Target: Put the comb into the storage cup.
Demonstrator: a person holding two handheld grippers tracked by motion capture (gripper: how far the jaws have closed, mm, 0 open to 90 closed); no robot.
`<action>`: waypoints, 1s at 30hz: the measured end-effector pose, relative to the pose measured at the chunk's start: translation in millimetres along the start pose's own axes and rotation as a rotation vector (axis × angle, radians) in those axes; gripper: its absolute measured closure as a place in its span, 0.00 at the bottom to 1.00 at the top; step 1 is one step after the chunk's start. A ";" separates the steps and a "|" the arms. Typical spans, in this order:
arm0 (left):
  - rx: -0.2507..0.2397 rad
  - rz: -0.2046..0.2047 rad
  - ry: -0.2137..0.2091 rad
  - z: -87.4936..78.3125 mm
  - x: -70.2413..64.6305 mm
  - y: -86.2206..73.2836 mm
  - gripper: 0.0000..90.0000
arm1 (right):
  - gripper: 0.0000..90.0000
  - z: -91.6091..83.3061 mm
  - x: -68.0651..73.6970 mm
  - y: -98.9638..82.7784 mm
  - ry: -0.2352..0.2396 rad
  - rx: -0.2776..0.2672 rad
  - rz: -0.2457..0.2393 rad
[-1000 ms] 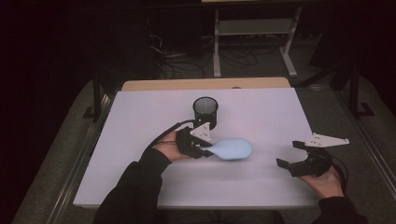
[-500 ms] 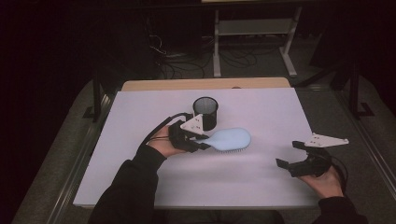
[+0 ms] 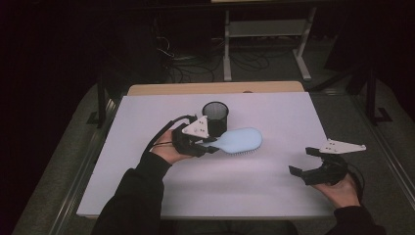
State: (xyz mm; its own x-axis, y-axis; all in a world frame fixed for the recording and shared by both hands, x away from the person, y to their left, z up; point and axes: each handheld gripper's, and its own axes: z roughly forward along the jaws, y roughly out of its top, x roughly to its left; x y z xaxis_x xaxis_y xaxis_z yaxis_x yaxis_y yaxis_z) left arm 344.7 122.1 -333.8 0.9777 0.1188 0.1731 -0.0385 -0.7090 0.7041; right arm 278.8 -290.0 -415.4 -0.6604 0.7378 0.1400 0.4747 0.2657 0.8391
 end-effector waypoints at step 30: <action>-0.124 -0.027 0.105 -44.0 -1.3 -8.0 0.77 | 0.00 29.7 43.7 73.3 0.185 0.012 -0.107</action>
State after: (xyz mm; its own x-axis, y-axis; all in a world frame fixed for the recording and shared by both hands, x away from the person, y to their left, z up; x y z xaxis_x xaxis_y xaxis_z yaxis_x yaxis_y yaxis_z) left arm 334.7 158.2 -309.3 0.9520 0.2134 0.2195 -0.0440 -0.6141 0.7880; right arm 301.9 -219.9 -363.4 -0.8023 0.5789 0.1455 0.4022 0.3441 0.8484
